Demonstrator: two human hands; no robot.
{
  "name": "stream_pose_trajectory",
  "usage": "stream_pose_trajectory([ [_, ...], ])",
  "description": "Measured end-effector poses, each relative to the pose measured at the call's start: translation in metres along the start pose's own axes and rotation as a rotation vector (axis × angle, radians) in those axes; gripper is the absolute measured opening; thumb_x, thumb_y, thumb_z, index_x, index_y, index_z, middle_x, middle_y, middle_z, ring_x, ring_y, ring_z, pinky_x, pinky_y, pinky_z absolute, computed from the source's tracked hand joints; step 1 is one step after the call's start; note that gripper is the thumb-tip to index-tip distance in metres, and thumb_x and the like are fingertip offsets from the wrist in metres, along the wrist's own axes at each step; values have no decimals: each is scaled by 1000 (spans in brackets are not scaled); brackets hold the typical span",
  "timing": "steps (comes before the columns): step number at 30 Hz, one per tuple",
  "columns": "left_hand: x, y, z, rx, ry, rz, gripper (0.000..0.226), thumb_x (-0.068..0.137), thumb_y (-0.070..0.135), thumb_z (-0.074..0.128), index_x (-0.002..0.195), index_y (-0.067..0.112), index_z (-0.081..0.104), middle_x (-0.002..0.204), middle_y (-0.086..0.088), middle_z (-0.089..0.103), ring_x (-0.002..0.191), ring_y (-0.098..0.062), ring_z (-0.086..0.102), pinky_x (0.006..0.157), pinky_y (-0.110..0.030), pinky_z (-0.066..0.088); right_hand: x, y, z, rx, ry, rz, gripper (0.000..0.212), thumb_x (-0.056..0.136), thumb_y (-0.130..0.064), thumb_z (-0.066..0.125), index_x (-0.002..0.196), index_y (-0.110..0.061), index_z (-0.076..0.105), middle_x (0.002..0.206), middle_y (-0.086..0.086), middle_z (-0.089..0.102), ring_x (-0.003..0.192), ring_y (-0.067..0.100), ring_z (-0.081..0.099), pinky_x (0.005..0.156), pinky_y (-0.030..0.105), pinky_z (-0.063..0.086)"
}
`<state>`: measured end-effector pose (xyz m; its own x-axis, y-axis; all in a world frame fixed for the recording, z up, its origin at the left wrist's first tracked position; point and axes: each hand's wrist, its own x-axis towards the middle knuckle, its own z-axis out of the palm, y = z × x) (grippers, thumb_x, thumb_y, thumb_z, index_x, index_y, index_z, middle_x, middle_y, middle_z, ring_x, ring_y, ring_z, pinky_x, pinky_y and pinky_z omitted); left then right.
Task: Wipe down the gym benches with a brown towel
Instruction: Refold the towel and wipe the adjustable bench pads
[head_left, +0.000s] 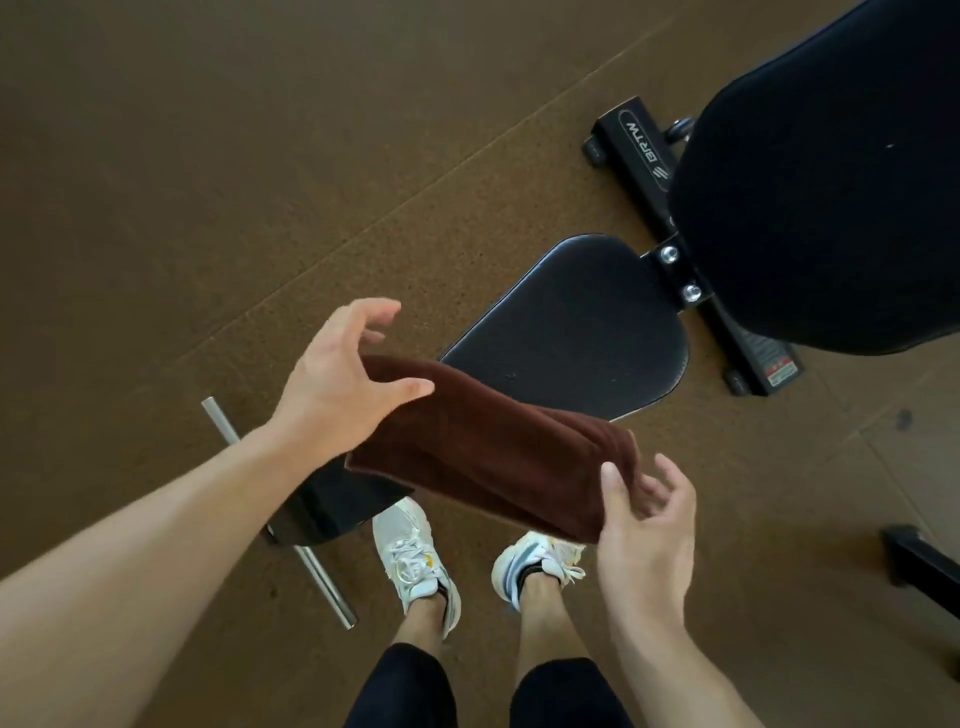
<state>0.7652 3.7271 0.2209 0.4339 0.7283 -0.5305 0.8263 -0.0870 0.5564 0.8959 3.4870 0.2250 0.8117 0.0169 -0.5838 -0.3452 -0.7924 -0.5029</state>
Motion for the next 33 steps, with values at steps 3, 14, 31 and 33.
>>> stream_pose_trajectory([
  [3, 6, -9, 34, 70, 28, -15, 83, 90, 42, 75, 158, 33, 28, 160, 10, 33, 148, -12, 32, 121, -42, 32, 3, -6, 46, -85, -78, 66, 81, 98, -62, 55, 165, -35, 18, 171, -4, 24, 156, 22, 30, 122, 50, 33],
  [14, 19, -37, 124, 120, -196, 83, 85, 103, 56, 36, 159, 31, -22, 171, 1, -15, 159, -22, -3, 129, -50, 11, 66, -6, 150, -578, -45, -528, 74, 105, -61, 12, 167, -26, -7, 174, 7, -18, 160, 25, -22, 130, 42, -13],
  [31, 105, 22, 126, 146, -141, 20, 69, 105, 61, 13, 163, 24, 19, 163, -2, 39, 145, -27, 44, 114, -44, 35, 172, -108, 158, -825, -88, -926, 72, 107, -51, 22, 167, -13, 12, 176, 9, 1, 162, 23, -9, 132, 45, -5],
  [33, 73, 1, 121, 109, -90, 126, 69, 103, 61, 19, 163, 27, 18, 164, 0, 36, 145, -22, 43, 116, -42, 39, 135, -76, 152, -742, -84, -865, 68, 109, -50, 18, 167, -15, 13, 176, 8, -1, 162, 23, -10, 132, 47, -2],
])
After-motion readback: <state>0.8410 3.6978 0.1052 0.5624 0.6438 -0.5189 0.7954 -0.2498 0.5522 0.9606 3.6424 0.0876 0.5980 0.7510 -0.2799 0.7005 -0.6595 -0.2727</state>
